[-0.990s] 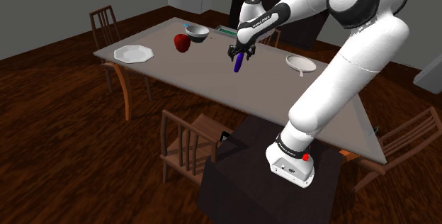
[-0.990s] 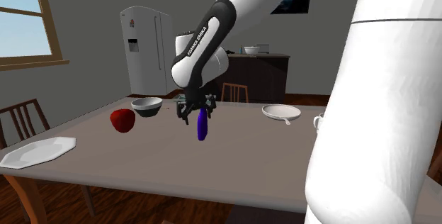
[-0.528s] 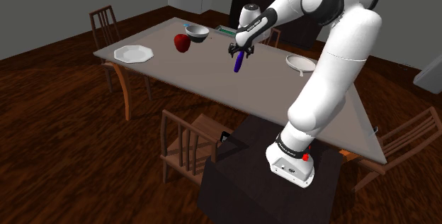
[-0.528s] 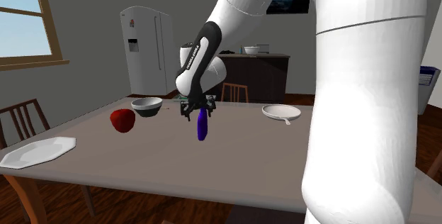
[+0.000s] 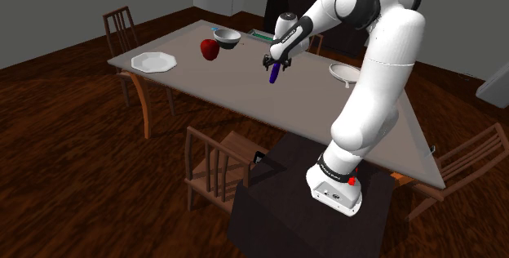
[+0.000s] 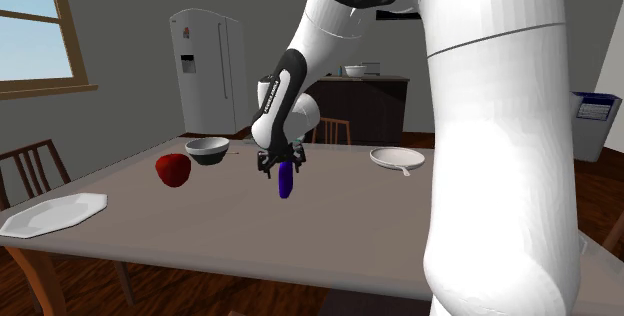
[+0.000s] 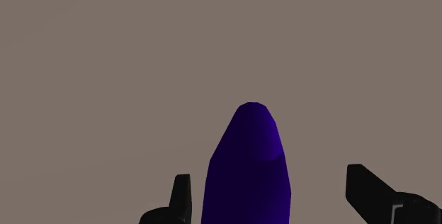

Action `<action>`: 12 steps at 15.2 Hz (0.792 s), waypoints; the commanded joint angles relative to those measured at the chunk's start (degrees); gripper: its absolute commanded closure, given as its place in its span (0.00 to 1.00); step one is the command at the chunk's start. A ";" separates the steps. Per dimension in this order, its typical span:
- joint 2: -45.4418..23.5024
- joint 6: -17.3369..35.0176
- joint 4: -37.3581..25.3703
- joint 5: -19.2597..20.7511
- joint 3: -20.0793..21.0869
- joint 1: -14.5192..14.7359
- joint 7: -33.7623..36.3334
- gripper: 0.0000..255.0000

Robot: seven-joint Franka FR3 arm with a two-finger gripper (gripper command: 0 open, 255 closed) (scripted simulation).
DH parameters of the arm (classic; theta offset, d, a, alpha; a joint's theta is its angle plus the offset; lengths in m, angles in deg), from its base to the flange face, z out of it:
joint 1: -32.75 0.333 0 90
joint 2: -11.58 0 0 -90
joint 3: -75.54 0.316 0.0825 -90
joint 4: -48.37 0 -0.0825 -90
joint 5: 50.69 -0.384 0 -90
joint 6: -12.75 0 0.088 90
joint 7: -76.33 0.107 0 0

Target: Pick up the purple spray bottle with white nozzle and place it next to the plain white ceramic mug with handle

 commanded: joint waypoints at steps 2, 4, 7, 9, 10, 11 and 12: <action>-0.31 0.22 -0.13 -0.08 0.02 -0.08 -0.06 0.00; -0.31 0.22 -0.13 -0.08 0.02 -0.08 -0.06 0.00; -0.30 0.21 -0.13 -0.08 0.02 -0.07 -0.06 1.00; -0.30 0.21 -0.13 -0.08 0.02 -0.07 -0.06 1.00; -0.31 0.20 -0.14 -0.07 0.02 -0.07 -0.05 1.00; -0.30 0.21 -0.12 -0.07 0.02 -0.07 -0.05 1.00; -0.30 0.19 -0.14 -0.07 0.02 -0.05 -0.03 1.00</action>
